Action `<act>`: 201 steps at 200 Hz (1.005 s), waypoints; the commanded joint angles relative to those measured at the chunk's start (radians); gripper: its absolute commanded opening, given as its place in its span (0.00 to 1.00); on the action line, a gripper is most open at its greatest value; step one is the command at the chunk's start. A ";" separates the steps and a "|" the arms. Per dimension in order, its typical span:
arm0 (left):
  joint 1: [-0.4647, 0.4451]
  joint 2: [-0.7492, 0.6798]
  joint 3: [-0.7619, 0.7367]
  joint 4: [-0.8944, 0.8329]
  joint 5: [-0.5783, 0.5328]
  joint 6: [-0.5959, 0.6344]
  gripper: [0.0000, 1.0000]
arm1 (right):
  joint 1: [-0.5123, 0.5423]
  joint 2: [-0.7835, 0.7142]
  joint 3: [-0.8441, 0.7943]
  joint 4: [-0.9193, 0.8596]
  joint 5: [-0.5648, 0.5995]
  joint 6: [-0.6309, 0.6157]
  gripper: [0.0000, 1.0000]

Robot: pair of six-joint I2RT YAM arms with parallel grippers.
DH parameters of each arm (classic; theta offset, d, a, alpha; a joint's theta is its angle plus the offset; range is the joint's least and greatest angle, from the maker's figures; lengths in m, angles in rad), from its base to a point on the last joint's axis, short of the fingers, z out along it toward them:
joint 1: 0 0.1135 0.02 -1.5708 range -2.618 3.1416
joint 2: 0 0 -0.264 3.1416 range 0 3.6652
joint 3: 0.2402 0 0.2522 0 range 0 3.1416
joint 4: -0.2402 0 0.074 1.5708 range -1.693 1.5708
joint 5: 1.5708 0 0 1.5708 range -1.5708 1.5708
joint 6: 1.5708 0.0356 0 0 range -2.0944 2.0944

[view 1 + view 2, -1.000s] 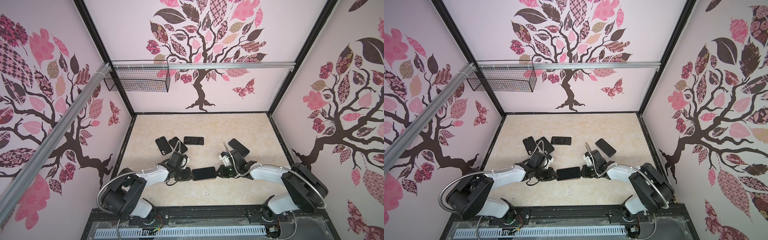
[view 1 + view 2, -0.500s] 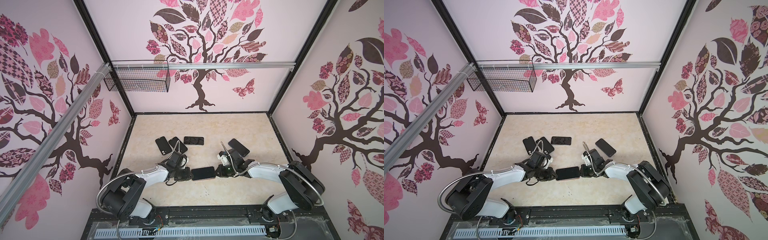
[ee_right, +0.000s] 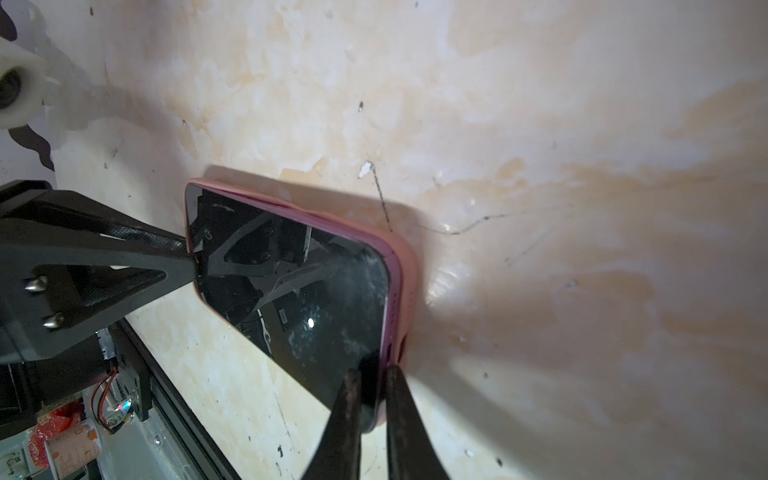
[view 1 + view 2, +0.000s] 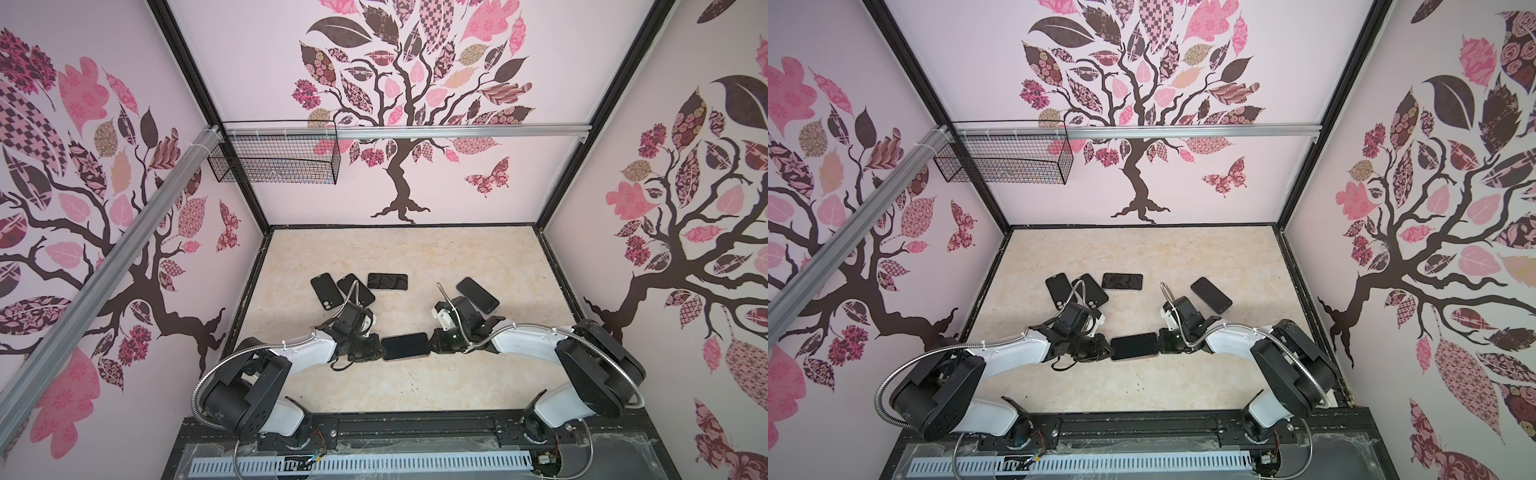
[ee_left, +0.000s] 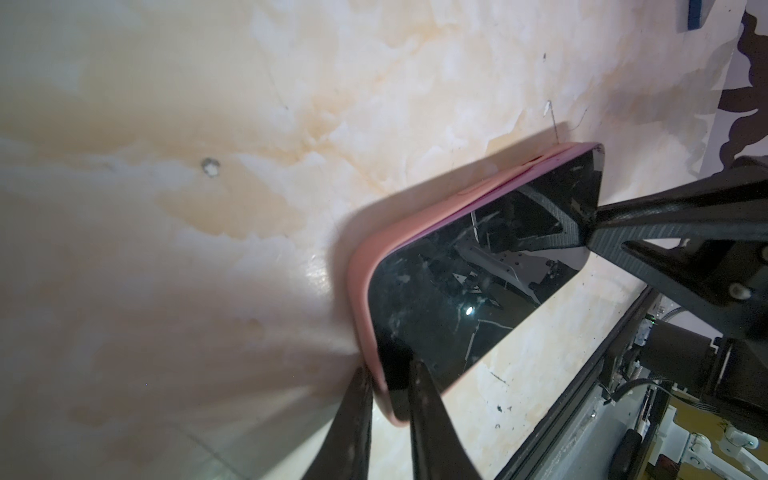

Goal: Put the phone into the phone case
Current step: 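Push the phone down flat into the pink case with both grippers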

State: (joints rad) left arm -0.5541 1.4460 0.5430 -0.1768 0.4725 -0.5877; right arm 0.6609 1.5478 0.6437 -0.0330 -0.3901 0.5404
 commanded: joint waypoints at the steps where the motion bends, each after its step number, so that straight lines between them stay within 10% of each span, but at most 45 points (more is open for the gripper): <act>1: -0.021 0.033 -0.006 0.053 0.009 0.011 0.19 | 0.088 0.146 -0.031 0.012 0.041 -0.037 0.13; 201: -0.022 0.032 -0.008 0.053 -0.011 -0.001 0.18 | 0.133 0.241 -0.050 -0.040 0.189 -0.047 0.13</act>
State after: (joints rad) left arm -0.5499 1.4425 0.5430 -0.1844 0.4595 -0.6025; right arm 0.7002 1.5639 0.6632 -0.0460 -0.3119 0.5301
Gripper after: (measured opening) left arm 0.183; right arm 0.130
